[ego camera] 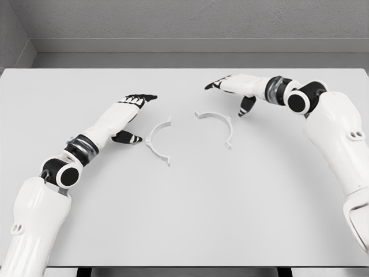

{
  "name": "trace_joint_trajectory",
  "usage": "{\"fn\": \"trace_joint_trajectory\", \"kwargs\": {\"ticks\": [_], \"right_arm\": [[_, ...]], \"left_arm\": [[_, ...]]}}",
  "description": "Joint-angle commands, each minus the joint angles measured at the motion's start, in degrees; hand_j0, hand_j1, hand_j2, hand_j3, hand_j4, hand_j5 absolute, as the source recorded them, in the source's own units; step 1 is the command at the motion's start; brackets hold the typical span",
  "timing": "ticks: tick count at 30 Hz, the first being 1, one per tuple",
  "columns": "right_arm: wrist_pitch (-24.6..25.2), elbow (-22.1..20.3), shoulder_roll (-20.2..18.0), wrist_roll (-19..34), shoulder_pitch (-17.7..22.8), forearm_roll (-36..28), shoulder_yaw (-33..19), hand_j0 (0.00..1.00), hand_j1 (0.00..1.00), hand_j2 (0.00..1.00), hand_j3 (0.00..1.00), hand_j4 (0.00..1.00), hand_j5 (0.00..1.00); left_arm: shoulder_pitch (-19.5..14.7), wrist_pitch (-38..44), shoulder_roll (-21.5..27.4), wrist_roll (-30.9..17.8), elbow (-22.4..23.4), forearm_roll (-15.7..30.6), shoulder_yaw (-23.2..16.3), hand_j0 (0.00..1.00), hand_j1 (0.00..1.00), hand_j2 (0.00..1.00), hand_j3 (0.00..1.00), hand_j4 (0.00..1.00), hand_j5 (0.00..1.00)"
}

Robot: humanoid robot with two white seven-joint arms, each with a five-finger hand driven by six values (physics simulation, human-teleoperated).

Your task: Assemble PVC drainage pipe clamps

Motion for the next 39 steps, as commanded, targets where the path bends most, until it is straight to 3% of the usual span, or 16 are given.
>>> {"fn": "trace_joint_trajectory", "kwargs": {"ticks": [1, 39], "right_arm": [[0.12, 0.96, 0.85, -0.68, 0.00, -0.22, -0.03, 1.00, 1.00, 1.00, 1.00, 1.00, 1.00], [0.03, 0.78, 2.61, -0.15, -0.09, -0.48, 1.29, 1.00, 1.00, 1.00, 1.00, 1.00, 1.00]], "left_arm": [[0.00, 0.05, -0.01, 0.03, -0.02, 0.33, -0.04, 1.00, 1.00, 1.00, 1.00, 1.00, 1.00], [0.18, 0.05, -0.01, 0.03, -0.28, 0.33, 0.04, 1.00, 1.00, 1.00, 1.00, 1.00, 1.00]]}}
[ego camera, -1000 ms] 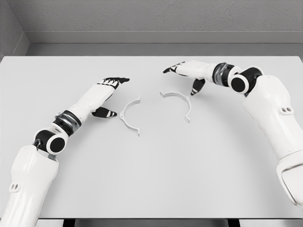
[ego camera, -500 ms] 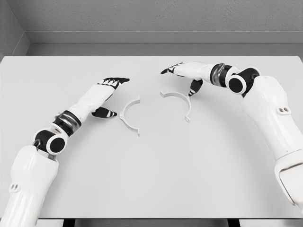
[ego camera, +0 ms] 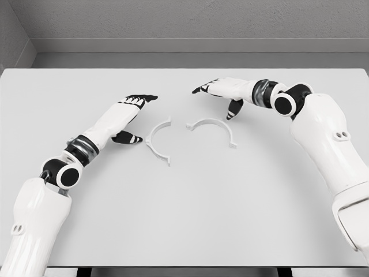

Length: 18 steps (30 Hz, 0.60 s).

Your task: Assemble PVC drainage pipe clamps

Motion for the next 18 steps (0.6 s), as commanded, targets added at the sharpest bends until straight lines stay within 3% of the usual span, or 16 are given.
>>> {"fn": "trace_joint_trajectory", "kwargs": {"ticks": [1, 8, 10, 12, 18], "right_arm": [[0.14, -0.06, 0.00, 0.08, 0.00, -0.20, -0.08, 1.00, 1.00, 1.00, 1.00, 1.00, 1.00], [0.06, -0.59, -2.28, 0.00, -0.09, -0.20, 0.27, 1.00, 1.00, 1.00, 1.00, 1.00, 1.00], [0.14, -5.51, -5.62, 0.08, 0.62, -0.29, 0.27, 1.00, 1.00, 1.00, 1.00, 1.00, 1.00], [0.06, -6.21, -6.15, 0.17, 1.23, -0.46, 0.27, 1.00, 1.00, 1.00, 1.00, 1.00, 1.00], [0.06, -13.42, -9.23, 0.43, 4.83, -0.81, 2.55, 1.00, 1.00, 1.00, 1.00, 1.00, 1.00]], "left_arm": [[0.00, 0.05, -0.08, 0.03, -0.07, 0.31, 0.02, 1.00, 1.00, 1.00, 1.00, 1.00, 1.00], [0.00, 0.05, -0.25, 0.03, -0.07, 0.31, 0.02, 1.00, 1.00, 1.00, 1.00, 1.00, 1.00], [0.00, 0.05, -0.25, 0.03, -0.07, 0.31, 0.02, 1.00, 1.00, 1.00, 1.00, 1.00, 1.00], [0.00, 0.05, -0.25, 0.03, -0.07, 0.31, 0.02, 1.00, 1.00, 1.00, 1.00, 1.00, 1.00], [0.00, 0.05, -0.34, 0.03, 0.02, 0.31, -0.07, 1.00, 1.00, 1.00, 1.00, 1.00, 1.00]]}}
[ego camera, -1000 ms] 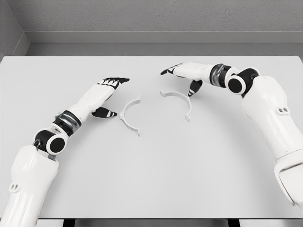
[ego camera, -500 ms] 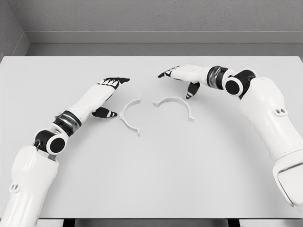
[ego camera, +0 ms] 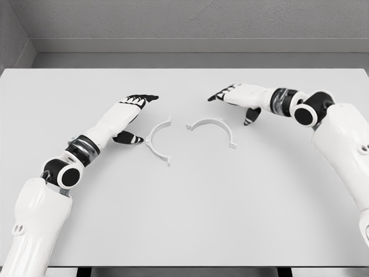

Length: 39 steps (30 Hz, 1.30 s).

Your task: Assemble PVC drainage pipe clamps

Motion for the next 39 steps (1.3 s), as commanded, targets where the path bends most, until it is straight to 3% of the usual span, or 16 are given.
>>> {"fn": "trace_joint_trajectory", "kwargs": {"ticks": [1, 5, 14, 24, 39], "right_arm": [[0.12, -2.73, -1.36, 0.02, 0.00, -0.48, 0.87, 1.00, 1.00, 1.00, 1.00, 1.00, 1.00], [0.03, -2.99, -1.45, 0.02, -0.09, -0.56, 1.22, 1.00, 1.00, 1.00, 1.00, 1.00, 1.00], [0.12, -10.99, -2.59, 0.19, 3.08, -0.65, 2.89, 1.00, 1.00, 1.00, 1.00, 1.00, 1.00], [0.03, -12.66, -4.26, 0.28, 4.31, -0.65, 3.24, 1.00, 1.00, 1.00, 1.00, 1.00, 1.00], [0.38, -15.30, -3.64, 0.20, 5.10, -1.18, 3.24, 1.00, 1.00, 1.00, 1.00, 1.00, 1.00]], "left_arm": [[0.00, 0.05, 0.02, 0.03, -0.01, 0.31, 0.00, 1.00, 1.00, 1.00, 1.00, 1.00, 1.00], [0.00, 0.05, -0.07, 0.03, -0.01, 0.31, 0.00, 1.00, 1.00, 1.00, 1.00, 1.00, 1.00], [0.00, 0.05, -0.07, 0.03, -0.01, 0.31, 0.00, 1.00, 1.00, 1.00, 1.00, 1.00, 1.00], [0.00, 0.05, -0.07, 0.03, -0.01, 0.31, 0.00, 1.00, 1.00, 1.00, 1.00, 1.00, 1.00], [0.09, 0.05, 0.02, 0.03, -0.01, 0.31, 0.09, 1.00, 1.00, 1.00, 1.00, 1.00, 1.00]]}}
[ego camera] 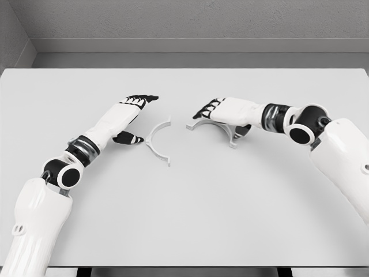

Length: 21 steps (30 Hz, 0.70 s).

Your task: Assemble PVC drainage pipe clamps

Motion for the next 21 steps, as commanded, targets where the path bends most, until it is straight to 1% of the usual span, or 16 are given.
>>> {"fn": "trace_joint_trajectory", "kwargs": {"ticks": [1, 5, 7, 17, 19, 21], "right_arm": [[0.13, -0.55, 0.00, 0.03, 0.09, -0.21, -0.04, 1.00, 1.00, 1.00, 1.00, 1.00, 1.00], [0.13, -0.64, 0.00, 0.03, 0.18, -0.30, 0.04, 1.00, 1.00, 1.00, 1.00, 1.00, 1.00], [0.13, -1.69, -0.08, 0.03, 0.44, -0.48, 0.04, 1.00, 1.00, 1.00, 1.00, 1.00, 1.00], [0.13, -1.78, 0.27, 0.03, 0.62, -0.56, 0.04, 1.00, 1.00, 1.00, 1.00, 1.00, 1.00], [0.22, -3.36, 0.18, 0.03, 1.14, -0.56, 0.04, 1.00, 1.00, 1.00, 1.00, 1.00, 1.00], [0.22, -3.71, 0.18, 0.03, 1.23, -0.56, 0.04, 1.00, 1.00, 1.00, 1.00, 1.00, 1.00]], "left_arm": [[0.00, 0.04, 0.01, 0.04, -0.05, 0.29, 0.03, 1.00, 1.00, 1.00, 1.00, 1.00, 1.00], [0.00, 0.04, 0.01, 0.04, -0.13, 0.29, 0.03, 1.00, 1.00, 1.00, 1.00, 1.00, 1.00], [0.00, 0.04, 0.01, 0.04, -0.13, 0.29, 0.03, 1.00, 1.00, 1.00, 1.00, 1.00, 1.00], [0.00, 0.04, 0.01, 0.04, -0.13, 0.29, 0.03, 1.00, 1.00, 1.00, 1.00, 1.00, 1.00], [0.00, 0.04, 0.01, 0.04, -0.13, 0.29, 0.03, 1.00, 1.00, 1.00, 1.00, 1.00, 1.00], [0.00, 0.04, 0.01, 0.04, -0.22, 0.29, 0.03, 1.00, 1.00, 1.00, 1.00, 1.00, 1.00]]}}
